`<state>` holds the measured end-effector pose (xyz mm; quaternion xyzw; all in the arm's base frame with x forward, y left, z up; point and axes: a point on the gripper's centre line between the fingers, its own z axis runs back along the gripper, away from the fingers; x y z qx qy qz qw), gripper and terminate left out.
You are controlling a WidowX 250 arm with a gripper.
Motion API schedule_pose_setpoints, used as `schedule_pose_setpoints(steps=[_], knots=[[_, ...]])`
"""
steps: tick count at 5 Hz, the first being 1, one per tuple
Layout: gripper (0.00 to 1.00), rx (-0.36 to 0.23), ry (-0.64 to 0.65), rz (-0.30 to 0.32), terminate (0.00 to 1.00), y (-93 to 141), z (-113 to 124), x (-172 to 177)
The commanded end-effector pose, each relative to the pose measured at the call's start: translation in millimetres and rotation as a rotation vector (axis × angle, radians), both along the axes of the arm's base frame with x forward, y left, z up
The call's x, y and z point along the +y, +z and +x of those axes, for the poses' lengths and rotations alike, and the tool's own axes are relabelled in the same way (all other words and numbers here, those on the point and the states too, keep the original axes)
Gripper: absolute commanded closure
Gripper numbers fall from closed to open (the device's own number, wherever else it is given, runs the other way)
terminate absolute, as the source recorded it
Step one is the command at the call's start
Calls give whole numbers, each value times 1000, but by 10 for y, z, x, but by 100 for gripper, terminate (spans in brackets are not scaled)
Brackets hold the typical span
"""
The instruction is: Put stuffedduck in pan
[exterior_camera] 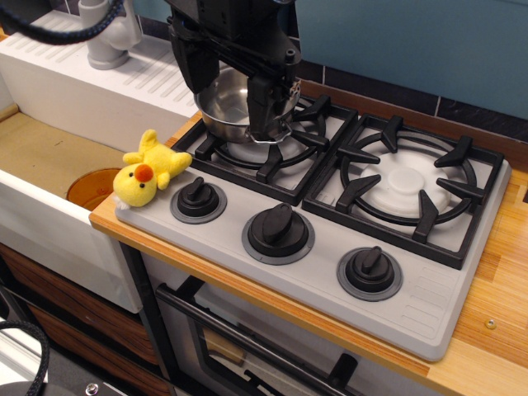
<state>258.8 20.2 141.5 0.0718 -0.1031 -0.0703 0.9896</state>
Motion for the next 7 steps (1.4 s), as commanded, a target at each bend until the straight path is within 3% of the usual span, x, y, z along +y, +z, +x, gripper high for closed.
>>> schedule_pose_setpoints(steps=[1, 5, 7], knots=[[0, 0, 0, 0, 0, 0, 0, 0], [0, -74, -72, 62, 0, 47, 78, 698], [0, -109, -79, 33, 0, -326, 34, 1028]])
